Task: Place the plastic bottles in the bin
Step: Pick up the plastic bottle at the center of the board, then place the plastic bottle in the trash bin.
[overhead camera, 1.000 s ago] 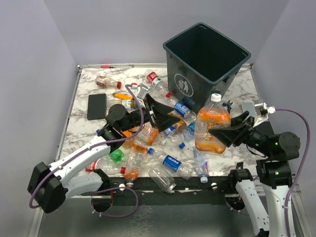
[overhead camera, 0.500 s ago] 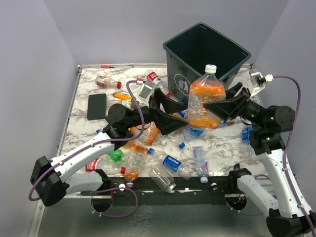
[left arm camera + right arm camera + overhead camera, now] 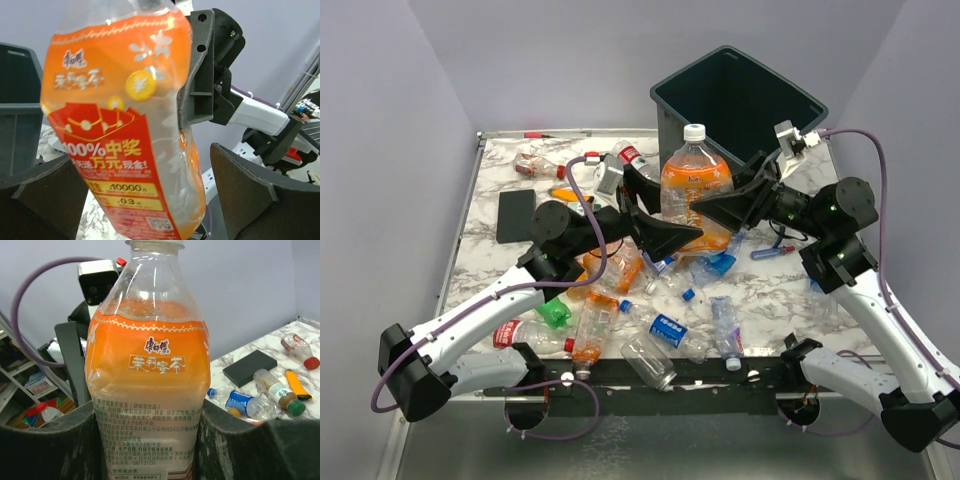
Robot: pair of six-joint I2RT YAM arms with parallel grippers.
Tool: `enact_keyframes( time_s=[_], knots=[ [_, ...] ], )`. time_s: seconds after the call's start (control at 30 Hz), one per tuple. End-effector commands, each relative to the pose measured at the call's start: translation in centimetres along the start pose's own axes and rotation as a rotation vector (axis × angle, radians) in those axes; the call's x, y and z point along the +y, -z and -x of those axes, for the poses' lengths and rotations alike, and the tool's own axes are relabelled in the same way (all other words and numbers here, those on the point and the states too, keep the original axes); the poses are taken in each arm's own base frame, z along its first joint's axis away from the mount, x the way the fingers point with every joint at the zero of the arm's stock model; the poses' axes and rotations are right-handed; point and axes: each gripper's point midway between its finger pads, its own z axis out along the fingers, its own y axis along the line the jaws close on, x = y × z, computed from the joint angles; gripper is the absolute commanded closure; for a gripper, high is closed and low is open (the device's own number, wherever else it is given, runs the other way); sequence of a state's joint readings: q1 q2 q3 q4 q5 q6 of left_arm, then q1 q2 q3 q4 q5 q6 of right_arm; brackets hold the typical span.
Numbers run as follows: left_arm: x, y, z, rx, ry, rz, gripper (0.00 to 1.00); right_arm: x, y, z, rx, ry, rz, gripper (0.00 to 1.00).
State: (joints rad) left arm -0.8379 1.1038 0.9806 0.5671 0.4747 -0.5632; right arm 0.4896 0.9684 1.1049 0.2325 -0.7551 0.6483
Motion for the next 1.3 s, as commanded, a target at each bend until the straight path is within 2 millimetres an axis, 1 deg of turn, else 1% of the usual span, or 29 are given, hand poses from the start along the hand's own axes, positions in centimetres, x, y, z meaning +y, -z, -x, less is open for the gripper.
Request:
enact_keyframes(
  time_s=[0.0, 0.1, 0.17, 0.2, 0.27, 0.37, 0.4, 0.47, 0.5, 0.53, 0.63, 0.7, 0.77, 0.83, 0.87, 0.93, 1.03, 1.17, 1.27],
  knots=[
    [0.4, 0.3, -0.7, 0.028, -0.018, 0.018, 0.12, -0.3, -0.1, 0.2, -0.052, 0.022, -0.007, 0.57],
    [0.4, 0.4, -1.5, 0.054, -0.008, 0.003, 0.29, -0.5, -0.3, 0.1, -0.049, 0.011, -0.004, 0.55],
    [0.3, 0.5, -2.0, 0.069, -0.012, -0.008, 0.39, -0.6, -0.3, 0.1, -0.046, 0.007, -0.014, 0.48],
    [0.4, 0.5, -2.2, 0.073, -0.016, -0.007, 0.42, -0.6, -0.3, 0.1, -0.038, 0.006, -0.017, 0.41],
    [0.6, 0.7, -2.3, 0.071, -0.031, 0.002, 0.5, -0.6, -0.3, 0.0, -0.016, -0.001, -0.023, 0.22],
    [1.0, 1.0, -2.2, 0.059, -0.058, 0.026, 0.58, -0.4, -0.1, 0.2, 0.006, -0.004, -0.047, 0.03],
    [1.1, 1.1, -2.2, 0.058, -0.065, 0.032, 0.58, -0.4, 0.0, 0.2, 0.018, -0.004, -0.058, 0.0],
    [1.4, 1.3, -2.3, 0.059, -0.083, 0.047, 0.59, -0.4, 0.4, 0.3, 0.057, 0.009, -0.101, 0.0],
    [1.6, 1.5, -2.5, 0.066, -0.092, 0.053, 0.59, -0.3, 0.7, 0.7, 0.064, 0.014, -0.125, 0.0],
    [1.8, 1.6, -2.8, 0.076, -0.106, 0.059, 0.59, 0.3, 0.9, 2.0, 0.051, 0.056, -0.138, 0.0],
    [2.3, 2.3, -3.6, 0.102, -0.152, 0.076, 0.61, 1.5, 1.4, 4.3, 0.037, 0.116, -0.171, 0.0],
    [2.5, 2.8, -4.1, 0.112, -0.187, 0.083, 0.62, 1.2, 1.3, 5.4, 0.047, 0.113, -0.218, 0.0],
    [2.6, 3.3, -4.3, 0.117, -0.23, 0.082, 0.63, 0.2, 1.1, 6.2, 0.069, 0.09, -0.291, 0.0],
    [2.8, 3.8, -4.3, 0.118, -0.274, 0.092, 0.65, -0.8, 0.6, 6.2, 0.114, 0.061, -0.337, 0.03],
    [3.0, 4.0, -4.2, 0.115, -0.294, 0.106, 0.65, -0.8, 0.5, 6.4, 0.128, 0.052, -0.338, 0.04],
    [3.6, 4.4, -4.1, 0.111, -0.321, 0.141, 0.65, -0.9, 0.1, 6.0, 0.162, 0.025, -0.332, 0.05],
    [4.0, 4.7, -4.5, 0.119, -0.332, 0.156, 0.65, -1.2, -0.4, 5.1, 0.215, -0.021, -0.318, 0.05],
    [4.2, 4.7, -4.9, 0.13, -0.32, 0.159, 0.65, -1.9, -1.0, 3.3, 0.27, -0.054, -0.334, 0.07],
    [4.4, 4.7, -5.2, 0.135, -0.313, 0.161, 0.64, -1.7, -1.8, 2.4, 0.283, -0.053, -0.33, 0.08]
  ],
)
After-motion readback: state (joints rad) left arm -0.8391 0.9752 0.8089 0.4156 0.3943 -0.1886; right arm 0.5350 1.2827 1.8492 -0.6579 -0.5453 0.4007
